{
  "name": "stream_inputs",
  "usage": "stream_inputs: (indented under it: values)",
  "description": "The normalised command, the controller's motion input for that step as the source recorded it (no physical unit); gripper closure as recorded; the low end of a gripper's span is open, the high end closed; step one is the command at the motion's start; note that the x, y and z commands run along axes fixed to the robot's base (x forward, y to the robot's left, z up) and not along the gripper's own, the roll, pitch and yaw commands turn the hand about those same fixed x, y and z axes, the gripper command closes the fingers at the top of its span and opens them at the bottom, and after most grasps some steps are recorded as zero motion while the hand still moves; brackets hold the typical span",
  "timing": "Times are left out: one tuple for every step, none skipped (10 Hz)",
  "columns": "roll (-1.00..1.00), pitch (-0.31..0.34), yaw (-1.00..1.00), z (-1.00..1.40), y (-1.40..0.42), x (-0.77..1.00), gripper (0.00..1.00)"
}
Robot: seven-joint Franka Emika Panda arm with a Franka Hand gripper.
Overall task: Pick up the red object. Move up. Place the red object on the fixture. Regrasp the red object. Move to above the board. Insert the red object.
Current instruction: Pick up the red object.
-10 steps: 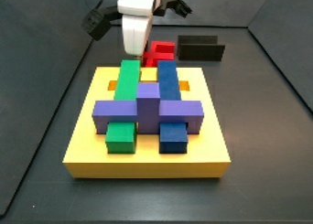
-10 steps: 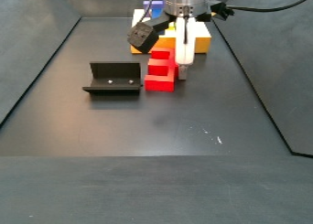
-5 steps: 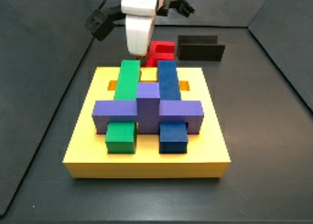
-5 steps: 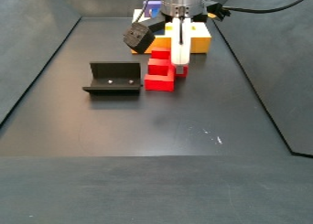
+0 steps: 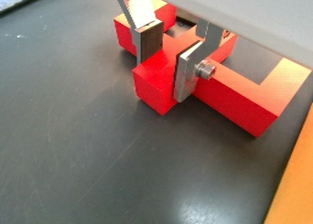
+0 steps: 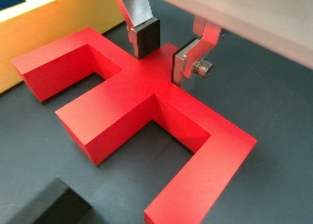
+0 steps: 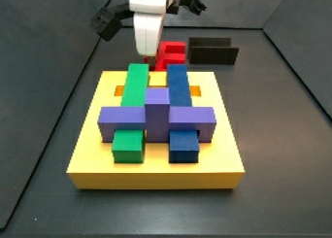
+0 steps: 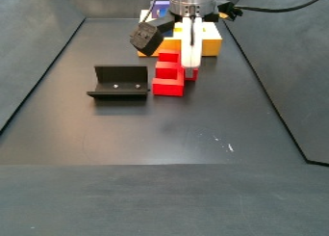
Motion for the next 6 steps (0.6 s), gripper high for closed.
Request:
stream_inputs:
  values:
    - [0.0, 0.0, 0.0, 0.0, 0.0, 0.0, 1.0]
    - [0.0, 0.0, 0.0, 0.0, 0.0, 0.0, 1.0]
    - [0.0, 0.0, 0.0, 0.0, 0.0, 0.0, 1.0]
    - [0.0, 0.0, 0.0, 0.0, 0.0, 0.0, 1.0]
    - [0.0, 0.0, 0.0, 0.0, 0.0, 0.0, 1.0]
    - [0.0, 0.0, 0.0, 0.0, 0.0, 0.0, 1.0]
